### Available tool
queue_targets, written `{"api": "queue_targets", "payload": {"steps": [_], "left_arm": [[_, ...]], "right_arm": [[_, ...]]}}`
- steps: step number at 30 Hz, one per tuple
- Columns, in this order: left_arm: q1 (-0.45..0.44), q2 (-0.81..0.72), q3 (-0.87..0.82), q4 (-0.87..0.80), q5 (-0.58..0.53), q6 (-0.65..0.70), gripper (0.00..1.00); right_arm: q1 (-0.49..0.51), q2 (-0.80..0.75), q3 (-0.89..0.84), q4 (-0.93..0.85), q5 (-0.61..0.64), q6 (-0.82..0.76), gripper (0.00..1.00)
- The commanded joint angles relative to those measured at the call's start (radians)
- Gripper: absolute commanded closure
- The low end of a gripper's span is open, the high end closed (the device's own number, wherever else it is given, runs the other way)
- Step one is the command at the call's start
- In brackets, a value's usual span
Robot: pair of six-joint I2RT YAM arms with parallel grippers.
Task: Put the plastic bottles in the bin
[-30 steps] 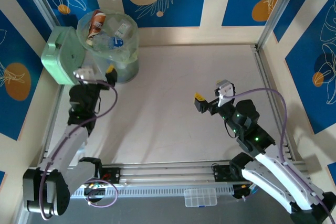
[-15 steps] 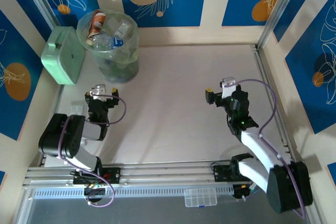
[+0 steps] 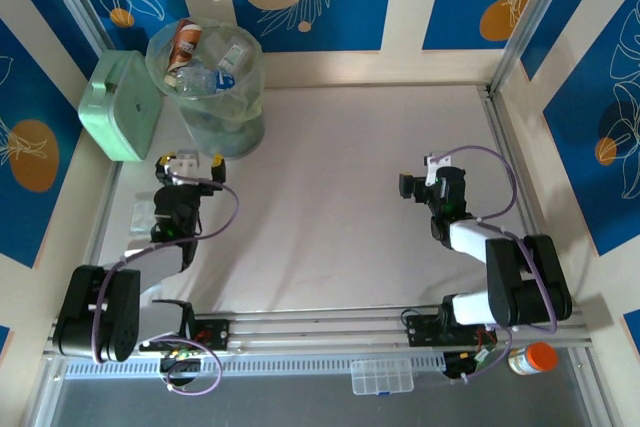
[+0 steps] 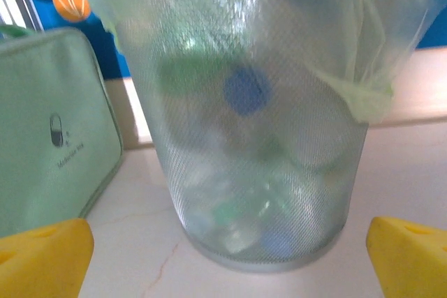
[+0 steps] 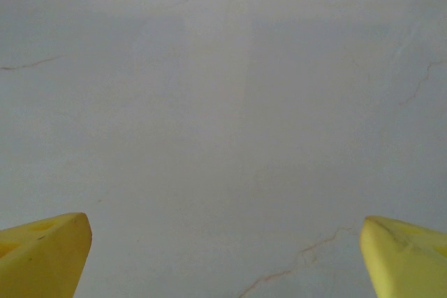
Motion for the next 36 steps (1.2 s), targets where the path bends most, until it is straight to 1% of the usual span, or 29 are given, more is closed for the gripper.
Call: {"api": "queue_targets", "payload": {"steps": [1, 2, 3, 4, 5, 7, 8, 9, 10, 11, 12, 13, 14, 15, 16, 20, 22, 23, 24, 25, 26, 27, 29, 31, 32, 33, 34, 36], "left_arm": [[0.006, 0.024, -0.061, -0.063, -0.048, -0.030, 0.00], [0.006, 0.046, -0.072, -0.036, -0.065, -0.045, 0.00], [0.007, 0.087, -0.086, 0.011, -0.074, -0.053, 0.00], [0.009, 0.135, -0.099, 0.104, -0.049, -0.033, 0.00], [0.010, 0.189, -0.105, 0.177, -0.033, -0.025, 0.00], [0.010, 0.339, -0.117, 0.338, -0.040, -0.031, 0.00], [0.013, 0.400, -0.113, 0.403, -0.057, -0.030, 0.00], [0.017, 0.359, -0.083, 0.279, -0.067, -0.048, 0.00], [0.024, 0.325, -0.046, 0.163, -0.061, -0.055, 0.00], [0.027, 0.328, -0.008, 0.106, -0.061, -0.058, 0.00], [0.031, 0.343, 0.035, 0.048, -0.053, -0.052, 0.00], [0.030, 0.334, 0.070, -0.040, -0.053, -0.054, 0.00], [0.029, 0.332, 0.065, -0.027, -0.049, -0.053, 0.00], [0.029, 0.345, 0.064, -0.002, -0.053, -0.047, 0.00], [0.029, 0.337, 0.066, -0.025, -0.051, -0.049, 0.00], [0.029, 0.339, 0.064, -0.012, -0.051, -0.048, 0.00], [0.027, 0.339, 0.072, -0.030, -0.026, -0.041, 0.00], [0.027, 0.342, 0.080, -0.039, 0.003, -0.027, 0.00], [0.027, 0.340, 0.090, -0.065, 0.046, -0.015, 0.00], [0.029, 0.340, 0.093, -0.069, 0.085, -0.002, 0.00], [0.029, 0.340, 0.092, -0.070, 0.104, 0.005, 0.00], [0.029, 0.340, 0.092, -0.069, 0.111, 0.009, 0.00], [0.029, 0.339, 0.090, -0.067, 0.115, 0.012, 0.00], [0.029, 0.340, 0.091, -0.068, 0.115, 0.010, 0.00], [0.029, 0.339, 0.091, -0.066, 0.083, 0.004, 0.00], [0.029, 0.339, 0.084, -0.052, 0.019, -0.020, 0.00], [0.028, 0.341, 0.077, -0.034, -0.020, -0.032, 0.00], [0.023, 0.342, 0.080, -0.039, -0.030, -0.032, 0.00]], "right_arm": [[-0.036, 0.045, 0.008, 0.161, 0.031, 0.116, 0.01], [-0.051, 0.072, -0.030, 0.252, 0.022, 0.134, 0.01], [-0.058, 0.074, -0.047, 0.298, 0.002, 0.136, 0.01], [-0.059, 0.056, -0.020, 0.207, -0.020, 0.129, 0.01], [-0.057, 0.076, -0.023, 0.243, -0.030, 0.118, 0.01], [-0.069, 0.097, -0.050, 0.296, -0.088, 0.115, 0.01], [-0.067, 0.138, -0.087, 0.415, -0.066, 0.117, 0.01], [-0.065, 0.156, -0.111, 0.498, -0.082, 0.107, 0.01], [-0.063, 0.125, -0.081, 0.389, -0.098, 0.100, 0.01], [-0.066, 0.125, -0.053, 0.328, -0.105, 0.100, 0.01], [-0.061, 0.145, -0.043, 0.349, -0.097, 0.097, 0.01], [-0.053, 0.139, -0.036, 0.319, -0.080, 0.093, 0.01], [-0.052, 0.135, -0.031, 0.304, -0.078, 0.093, 0.01], [-0.044, 0.144, -0.033, 0.325, -0.060, 0.086, 0.01], [-0.040, 0.141, -0.028, 0.308, -0.054, 0.086, 0.01], [-0.040, 0.142, -0.030, 0.314, -0.056, 0.085, 0.01], [-0.042, 0.142, -0.029, 0.311, -0.064, 0.084, 0.01], [-0.049, 0.143, -0.025, 0.307, -0.129, 0.066, 0.01], [-0.060, 0.141, -0.008, 0.269, -0.280, 0.018, 0.01], [-0.075, 0.138, -0.025, 0.300, -0.343, 0.014, 0.01], [-0.098, 0.145, -0.029, 0.321, -0.433, 0.007, 0.01], [-0.103, 0.139, -0.020, 0.289, -0.439, 0.009, 0.01], [-0.106, 0.143, -0.020, 0.299, -0.438, 0.015, 0.01], [-0.109, 0.145, -0.007, 0.275, -0.374, 0.043, 0.01], [-0.106, 0.145, -0.003, 0.267, -0.357, 0.046, 0.01], [-0.104, 0.145, -0.001, 0.263, -0.346, 0.048, 0.01], [-0.105, 0.145, -0.002, 0.264, -0.347, 0.048, 0.01], [-0.106, 0.145, -0.001, 0.264, -0.350, 0.047, 0.01]]}}
